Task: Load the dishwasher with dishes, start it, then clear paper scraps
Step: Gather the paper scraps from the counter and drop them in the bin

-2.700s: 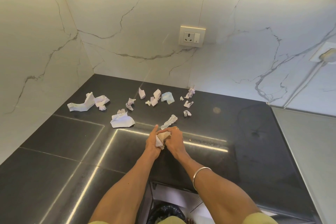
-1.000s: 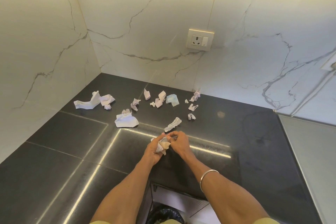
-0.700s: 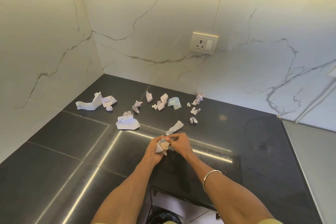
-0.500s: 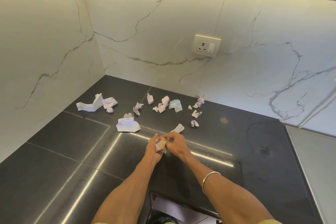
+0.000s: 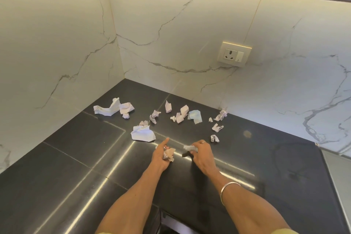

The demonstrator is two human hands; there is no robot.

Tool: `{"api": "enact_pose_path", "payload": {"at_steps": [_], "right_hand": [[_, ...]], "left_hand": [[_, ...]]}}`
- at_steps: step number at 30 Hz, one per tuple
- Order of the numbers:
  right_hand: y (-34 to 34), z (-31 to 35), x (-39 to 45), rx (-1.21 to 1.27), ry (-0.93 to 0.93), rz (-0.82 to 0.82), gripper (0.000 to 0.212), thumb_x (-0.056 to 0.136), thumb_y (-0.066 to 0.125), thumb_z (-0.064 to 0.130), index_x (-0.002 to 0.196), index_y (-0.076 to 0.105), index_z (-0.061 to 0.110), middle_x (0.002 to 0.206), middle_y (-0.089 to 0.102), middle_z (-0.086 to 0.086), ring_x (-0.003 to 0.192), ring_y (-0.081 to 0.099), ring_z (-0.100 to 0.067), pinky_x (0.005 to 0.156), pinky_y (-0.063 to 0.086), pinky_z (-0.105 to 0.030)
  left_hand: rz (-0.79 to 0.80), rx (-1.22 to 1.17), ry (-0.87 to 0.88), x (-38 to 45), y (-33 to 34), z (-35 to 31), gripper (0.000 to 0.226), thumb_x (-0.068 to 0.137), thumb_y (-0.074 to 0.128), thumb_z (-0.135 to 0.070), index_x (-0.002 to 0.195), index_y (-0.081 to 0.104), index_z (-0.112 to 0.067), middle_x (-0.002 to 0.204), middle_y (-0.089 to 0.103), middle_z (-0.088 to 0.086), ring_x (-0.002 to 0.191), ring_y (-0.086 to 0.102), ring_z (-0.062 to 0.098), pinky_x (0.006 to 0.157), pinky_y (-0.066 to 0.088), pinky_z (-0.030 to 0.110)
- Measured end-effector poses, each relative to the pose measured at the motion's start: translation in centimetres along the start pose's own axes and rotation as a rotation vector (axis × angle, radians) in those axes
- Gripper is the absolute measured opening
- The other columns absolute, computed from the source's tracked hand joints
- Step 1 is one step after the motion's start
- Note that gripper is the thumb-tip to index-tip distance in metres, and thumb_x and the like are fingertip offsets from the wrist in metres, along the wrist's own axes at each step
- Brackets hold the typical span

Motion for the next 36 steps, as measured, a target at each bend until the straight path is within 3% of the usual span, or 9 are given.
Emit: {"api": "enact_pose_path", "payload": {"at_steps": [3, 9, 12, 14, 16, 21, 27, 32, 36], "right_hand": [[-0.3, -0.3, -0.1, 0.051, 0.071, -0.028, 0.020, 0.086, 0.070, 0.023, 0.105, 0.076, 0.020, 0.090, 0.062, 0.001, 0.084, 0.057, -0.017, 0.071, 0.037, -0.025], [-0.8, 0.4, 0.9, 0.358, 0.189, -0.062, 0.013, 0.087, 0.067, 0.026, 0.092, 0.077, 0.019, 0.080, 0.073, 0.007, 0.074, 0.064, -0.009, 0.067, 0.039, -0.022], [-0.7, 1.6, 1.9, 0.408, 0.142, -0.016, 0.010, 0.087, 0.068, 0.024, 0.087, 0.077, 0.019, 0.075, 0.073, 0.008, 0.068, 0.065, -0.006, 0.068, 0.046, -0.023], [-0.8, 2.3, 2.4, 0.412, 0.116, 0.013, 0.007, 0.083, 0.073, 0.025, 0.088, 0.074, 0.020, 0.078, 0.073, 0.007, 0.070, 0.066, -0.003, 0.067, 0.049, -0.019], [-1.2, 2.6, 2.7, 0.408, 0.104, 0.010, 0.014, 0.078, 0.078, 0.026, 0.087, 0.067, 0.023, 0.079, 0.071, 0.009, 0.070, 0.065, -0.001, 0.064, 0.050, -0.016], [-2.1, 1.3, 3.1, 0.318, 0.109, -0.092, 0.017, 0.072, 0.075, 0.042, 0.075, 0.065, 0.029, 0.074, 0.067, 0.015, 0.072, 0.063, 0.000, 0.065, 0.052, -0.025], [-3.5, 0.0, 3.6, 0.313, 0.079, -0.166, 0.018, 0.088, 0.066, 0.042, 0.089, 0.076, 0.028, 0.087, 0.063, 0.009, 0.075, 0.057, -0.002, 0.071, 0.045, -0.021], [-6.0, -3.0, 3.5, 0.019, 0.141, -0.334, 0.015, 0.088, 0.065, 0.027, 0.102, 0.072, 0.026, 0.111, 0.059, 0.004, 0.110, 0.046, -0.014, 0.094, 0.044, -0.030], [-5.6, -5.8, 3.6, -0.105, 0.224, -0.208, 0.023, 0.086, 0.064, 0.025, 0.108, 0.066, 0.025, 0.125, 0.053, -0.001, 0.118, 0.044, -0.025, 0.098, 0.044, -0.036]], "left_hand": [[-0.018, -0.012, 0.017, 0.4, 0.4, 0.0, 0.034, 0.073, 0.085, -0.032, 0.076, 0.056, -0.014, 0.070, 0.055, 0.003, 0.058, 0.055, 0.016, 0.052, 0.044, 0.030], [0.060, 0.080, 0.024, 1.1, 2.9, 0.8, 0.049, 0.075, 0.079, -0.047, 0.097, 0.065, -0.006, 0.090, 0.064, 0.013, 0.068, 0.062, 0.022, 0.061, 0.049, 0.033], [0.117, 0.085, 0.073, 0.9, 4.7, 1.1, 0.053, 0.071, 0.083, -0.046, 0.102, 0.068, -0.005, 0.104, 0.071, 0.017, 0.084, 0.069, 0.030, 0.076, 0.056, 0.041], [0.148, 0.103, 0.121, 0.7, 6.1, 1.1, 0.065, 0.065, 0.087, -0.048, 0.110, 0.068, -0.005, 0.108, 0.072, 0.018, 0.095, 0.070, 0.032, 0.090, 0.056, 0.048], [0.154, 0.155, 0.148, 0.7, 7.1, 1.1, 0.079, 0.053, 0.092, -0.049, 0.115, 0.068, -0.006, 0.107, 0.073, 0.017, 0.100, 0.070, 0.034, 0.094, 0.053, 0.053], [0.113, 0.167, 0.116, 1.0, 8.3, 1.5, 0.045, 0.069, 0.088, -0.029, 0.104, 0.068, -0.009, 0.099, 0.075, 0.014, 0.086, 0.072, 0.030, 0.077, 0.060, 0.046], [-0.040, 0.057, 0.097, 2.3, 8.6, 1.9, 0.028, 0.075, 0.081, -0.014, 0.094, 0.061, -0.008, 0.082, 0.067, 0.012, 0.061, 0.064, 0.023, 0.045, 0.051, 0.025], [-0.004, 0.062, 0.076, 3.3, 10.0, 1.8, 0.031, 0.070, 0.078, -0.004, 0.086, 0.051, -0.011, 0.070, 0.052, 0.007, 0.044, 0.044, 0.016, 0.037, 0.036, 0.018], [0.042, 0.081, 0.048, 4.0, 11.4, 2.2, 0.032, 0.073, 0.076, -0.002, 0.077, 0.046, -0.012, 0.061, 0.048, 0.005, 0.035, 0.039, 0.011, 0.033, 0.033, 0.016]]}}
Point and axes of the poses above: each hand's wrist, its own x-axis towards the middle knuckle, its own y-axis out of the palm, z = x × y, the point moved 7 cm from there along x, towards the middle knuckle
